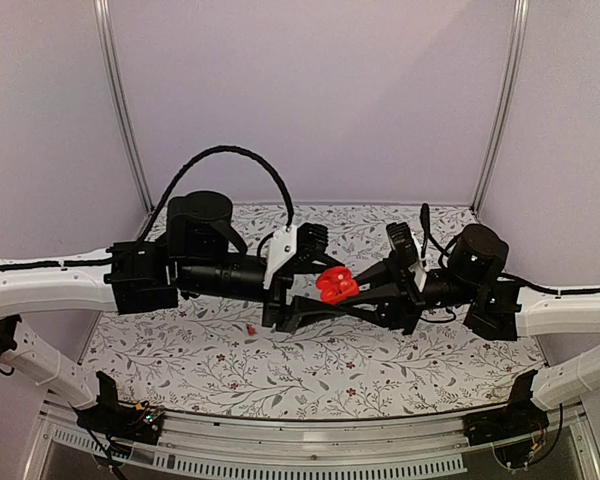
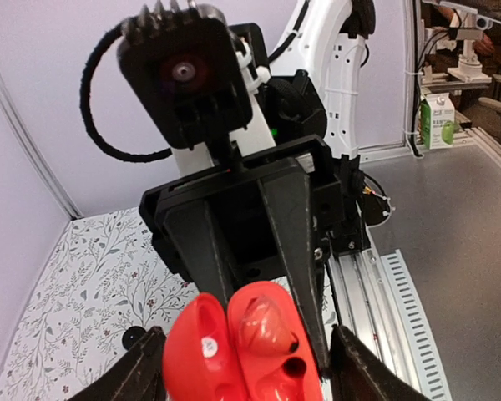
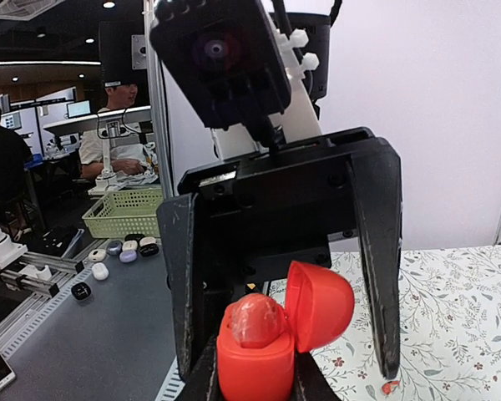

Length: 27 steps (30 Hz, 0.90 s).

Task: Insert the wireless bluetooth earbuds into the charging case
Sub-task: Pick up the left earbud from the center of the board.

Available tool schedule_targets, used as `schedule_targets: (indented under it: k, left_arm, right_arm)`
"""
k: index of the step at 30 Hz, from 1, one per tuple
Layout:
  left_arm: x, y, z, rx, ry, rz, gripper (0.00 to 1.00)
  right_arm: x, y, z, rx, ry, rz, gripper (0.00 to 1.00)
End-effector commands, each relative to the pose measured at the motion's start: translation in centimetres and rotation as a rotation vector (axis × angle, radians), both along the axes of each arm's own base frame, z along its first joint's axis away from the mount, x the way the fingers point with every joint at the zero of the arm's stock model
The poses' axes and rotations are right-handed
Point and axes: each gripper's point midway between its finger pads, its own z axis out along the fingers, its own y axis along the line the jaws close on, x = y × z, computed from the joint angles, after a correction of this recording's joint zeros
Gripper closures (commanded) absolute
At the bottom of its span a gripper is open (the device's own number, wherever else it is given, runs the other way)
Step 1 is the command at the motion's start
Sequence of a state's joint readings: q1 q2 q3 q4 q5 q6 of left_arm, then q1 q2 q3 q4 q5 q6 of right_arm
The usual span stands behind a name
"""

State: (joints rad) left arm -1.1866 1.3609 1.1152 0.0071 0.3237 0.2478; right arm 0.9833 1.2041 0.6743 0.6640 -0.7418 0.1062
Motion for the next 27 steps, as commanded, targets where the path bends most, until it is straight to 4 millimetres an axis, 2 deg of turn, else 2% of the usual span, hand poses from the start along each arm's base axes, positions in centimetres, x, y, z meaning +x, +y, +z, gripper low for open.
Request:
schedule_targets:
  k: [1, 4, 6, 8, 9, 11, 14, 17, 20, 23, 27]
  left_arm:
    - [2.3, 2.7, 4.6, -0.126, -0.019, 0.114, 0.31]
    - [5.3, 5.5, 6.4, -0.188, 0.042, 0.222, 0.27]
    - [7.4, 7.5, 6.7, -0.214, 0.113, 0.291, 0.27]
    - [10.1, 9.8, 5.9, -0.219, 0.199, 0.404, 0.29]
    - [11.6, 10.9, 5.0, -0.212, 0.251, 0.466, 0.3]
    - [14.1, 13.0, 2.0, -0.16, 0.375, 0.593, 0.31]
    - [16.2, 15.3, -3.1, -0.063, 0.552, 0.745, 0.36]
    - [16.1, 16.6, -8.0, 0.064, 0.681, 0.839, 0.4]
    - [15.0, 17.4, -11.6, 0.227, 0.71, 0.853, 0.41]
    - [13.8, 17.9, -13.4, 0.356, 0.655, 0.806, 0.41]
    - [13.3, 18.8, -15.9, 0.603, 0.538, 0.798, 0.38]
  right_arm:
    - [1.0, -1.0, 0.8, 0.029, 0.003, -0.046, 1.0]
    - [2.3, -1.8, 0.2, 0.02, 0.035, -0.095, 1.0]
    - [3.2, -2.6, -0.1, 0.015, 0.064, -0.127, 1.0]
    - [4.3, -3.4, -0.6, 0.006, 0.09, -0.18, 1.0]
    - [4.8, -3.9, -0.7, 0.006, 0.1, -0.202, 1.0]
    - [5.7, -4.6, -1.1, -0.004, 0.121, -0.243, 1.0]
    - [6.7, -5.4, -1.8, -0.026, 0.15, -0.297, 1.0]
    - [7.2, -5.7, -2.5, -0.058, 0.162, -0.327, 1.0]
    - [7.3, -5.8, -3.0, -0.074, 0.165, -0.332, 1.0]
    - [7.4, -6.0, -3.4, -0.086, 0.167, -0.338, 1.0]
    - [7.4, -6.0, -3.8, -0.097, 0.175, -0.336, 1.0]
